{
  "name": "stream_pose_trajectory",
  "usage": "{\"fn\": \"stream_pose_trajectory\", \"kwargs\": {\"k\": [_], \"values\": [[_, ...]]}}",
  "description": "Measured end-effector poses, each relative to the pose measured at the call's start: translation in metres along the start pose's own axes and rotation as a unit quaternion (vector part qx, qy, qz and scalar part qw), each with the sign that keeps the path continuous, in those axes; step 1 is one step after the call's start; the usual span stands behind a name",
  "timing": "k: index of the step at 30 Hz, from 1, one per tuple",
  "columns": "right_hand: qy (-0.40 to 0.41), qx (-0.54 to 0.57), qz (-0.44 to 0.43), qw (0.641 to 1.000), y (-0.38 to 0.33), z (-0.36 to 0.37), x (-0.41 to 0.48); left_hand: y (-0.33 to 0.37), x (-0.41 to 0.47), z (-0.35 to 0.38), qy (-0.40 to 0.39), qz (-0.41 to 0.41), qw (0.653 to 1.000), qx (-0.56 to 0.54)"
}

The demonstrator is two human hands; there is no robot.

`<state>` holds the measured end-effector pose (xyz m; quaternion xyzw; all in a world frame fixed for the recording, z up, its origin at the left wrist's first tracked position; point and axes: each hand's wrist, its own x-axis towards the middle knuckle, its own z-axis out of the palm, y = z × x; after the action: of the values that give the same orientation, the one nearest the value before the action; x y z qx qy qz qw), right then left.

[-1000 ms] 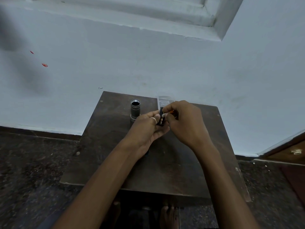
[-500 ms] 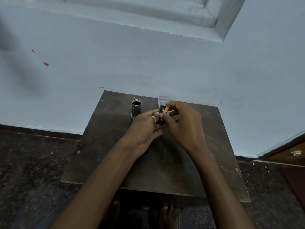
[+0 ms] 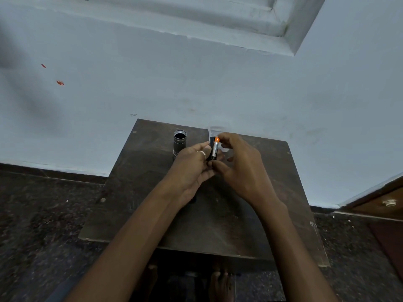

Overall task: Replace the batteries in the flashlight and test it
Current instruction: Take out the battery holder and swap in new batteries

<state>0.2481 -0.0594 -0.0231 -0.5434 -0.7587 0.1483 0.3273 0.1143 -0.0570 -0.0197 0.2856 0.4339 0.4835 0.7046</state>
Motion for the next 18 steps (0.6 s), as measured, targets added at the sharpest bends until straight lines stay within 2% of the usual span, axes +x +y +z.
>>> {"fn": "stream_pose_trajectory", "kwargs": {"k": [6, 13, 16, 18], "values": [[0.005, -0.006, -0.029, 1.0, 0.004, 0.002, 0.001, -0.008, 0.004, 0.001, 0.003, 0.037, 0.998, 0.057], [0.012, -0.026, -0.069, 0.997, 0.006, 0.001, -0.001, -0.011, 0.004, -0.002, 0.011, 0.039, 0.996, 0.082], [0.008, -0.004, -0.038, 0.999, 0.005, 0.001, 0.0, -0.01, 0.003, -0.002, 0.005, 0.038, 0.996, 0.077], [-0.012, 0.032, 0.011, 0.999, 0.005, -0.003, 0.002, -0.01, 0.003, -0.002, 0.001, 0.038, 0.997, 0.072]]}}
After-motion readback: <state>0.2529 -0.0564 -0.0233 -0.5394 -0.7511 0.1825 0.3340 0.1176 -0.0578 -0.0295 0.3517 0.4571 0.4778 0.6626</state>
